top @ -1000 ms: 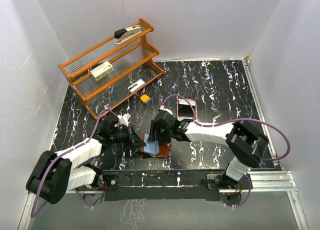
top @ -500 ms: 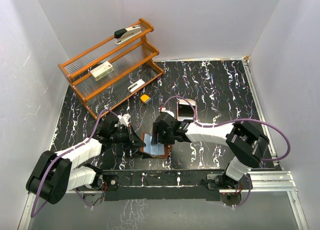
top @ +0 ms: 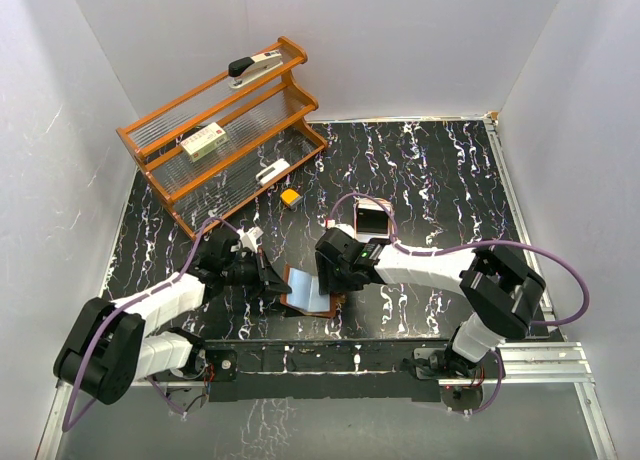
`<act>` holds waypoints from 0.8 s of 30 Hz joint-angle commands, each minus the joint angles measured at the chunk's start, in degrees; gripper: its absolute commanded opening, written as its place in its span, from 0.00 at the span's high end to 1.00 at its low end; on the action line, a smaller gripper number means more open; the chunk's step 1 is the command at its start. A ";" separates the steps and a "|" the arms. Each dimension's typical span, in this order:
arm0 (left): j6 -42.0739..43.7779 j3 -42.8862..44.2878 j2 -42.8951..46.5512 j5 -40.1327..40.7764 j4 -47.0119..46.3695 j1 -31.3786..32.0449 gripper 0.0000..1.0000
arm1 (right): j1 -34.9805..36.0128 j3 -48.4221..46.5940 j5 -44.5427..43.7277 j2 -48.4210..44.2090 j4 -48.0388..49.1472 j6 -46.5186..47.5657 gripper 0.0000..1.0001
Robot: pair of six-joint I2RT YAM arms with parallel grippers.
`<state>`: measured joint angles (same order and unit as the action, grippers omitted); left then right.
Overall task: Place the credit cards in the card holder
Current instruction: Open the card holder at the center of the board.
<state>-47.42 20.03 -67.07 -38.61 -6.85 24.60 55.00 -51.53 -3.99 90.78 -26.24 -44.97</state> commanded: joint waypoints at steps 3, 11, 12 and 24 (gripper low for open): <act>1.39 2.27 -0.49 0.10 1.26 0.23 0.93 | -0.08 -0.64 -0.16 -0.51 1.13 1.46 0.49; 2.11 3.01 -2.20 0.36 1.88 0.27 0.70 | -0.09 0.20 -0.44 0.20 1.66 1.53 0.56; 2.19 3.12 -2.26 0.62 1.95 0.24 0.66 | -0.06 0.28 -0.50 0.32 1.64 1.57 0.57; 3.43 4.40 -2.97 1.60 3.65 0.28 0.82 | -0.01 2.00 -1.19 0.04 2.18 1.58 0.62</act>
<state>-44.69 22.52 -70.43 -36.36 -3.99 24.60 55.00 -50.65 -4.03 91.22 -25.56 -43.57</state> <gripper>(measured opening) 0.279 0.379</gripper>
